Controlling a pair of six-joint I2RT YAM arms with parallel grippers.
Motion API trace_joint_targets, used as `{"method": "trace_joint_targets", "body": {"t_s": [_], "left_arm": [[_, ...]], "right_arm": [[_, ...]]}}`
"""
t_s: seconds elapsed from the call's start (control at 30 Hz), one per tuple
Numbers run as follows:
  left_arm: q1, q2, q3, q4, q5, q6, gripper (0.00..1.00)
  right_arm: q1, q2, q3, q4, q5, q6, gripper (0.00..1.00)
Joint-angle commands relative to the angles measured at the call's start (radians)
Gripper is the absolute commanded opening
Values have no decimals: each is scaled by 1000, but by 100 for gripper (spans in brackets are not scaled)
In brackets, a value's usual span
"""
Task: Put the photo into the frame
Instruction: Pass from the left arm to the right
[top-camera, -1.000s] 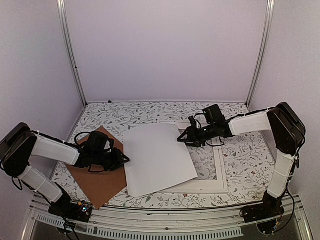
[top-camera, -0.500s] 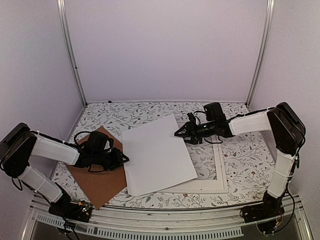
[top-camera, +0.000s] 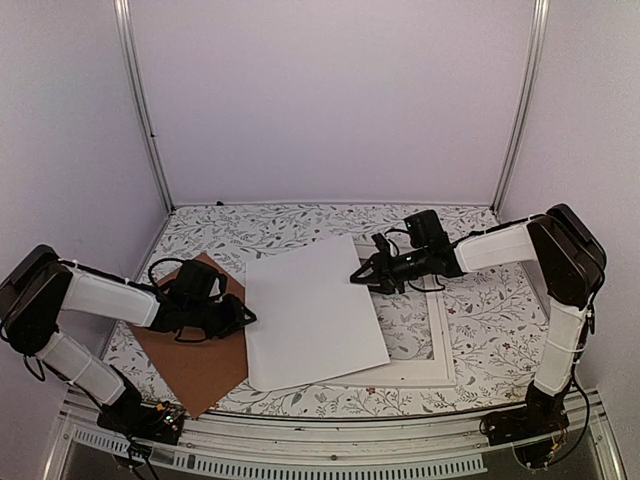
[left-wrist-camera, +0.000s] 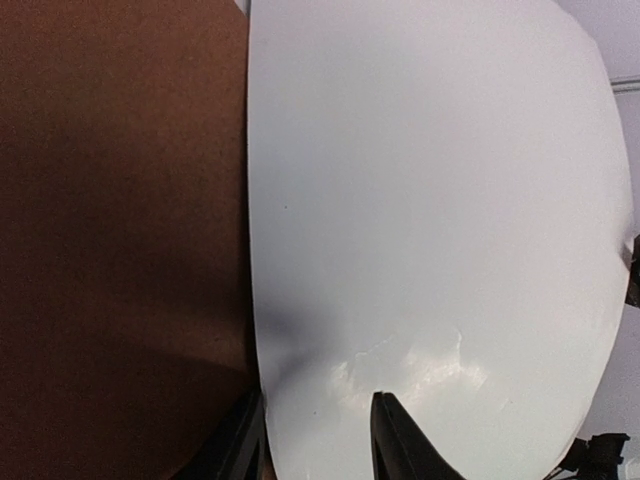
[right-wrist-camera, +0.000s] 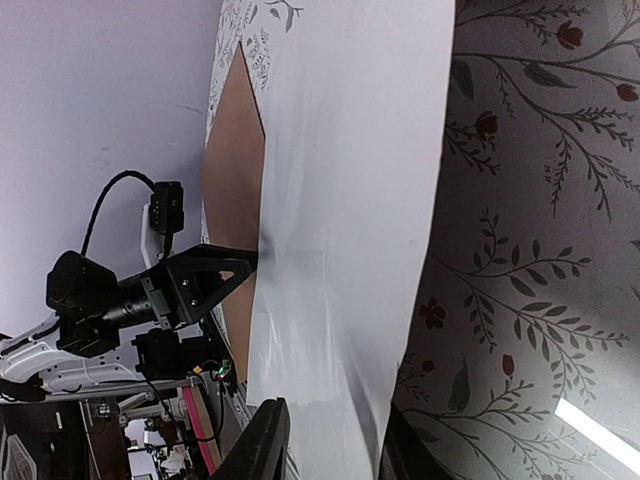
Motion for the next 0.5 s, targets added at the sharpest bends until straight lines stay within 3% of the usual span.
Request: {"method": "trace_joint_targets", "body": {"t_s": [0.0,0.47], "left_arm": [[-1,5,26,-23,-17,29,38],[2,-33,40,-46,-28,55,38]], "right_arm": [[8,15,27,-45,-9,-57,30],[16,-15,13,-44,-11,-77,0]]}}
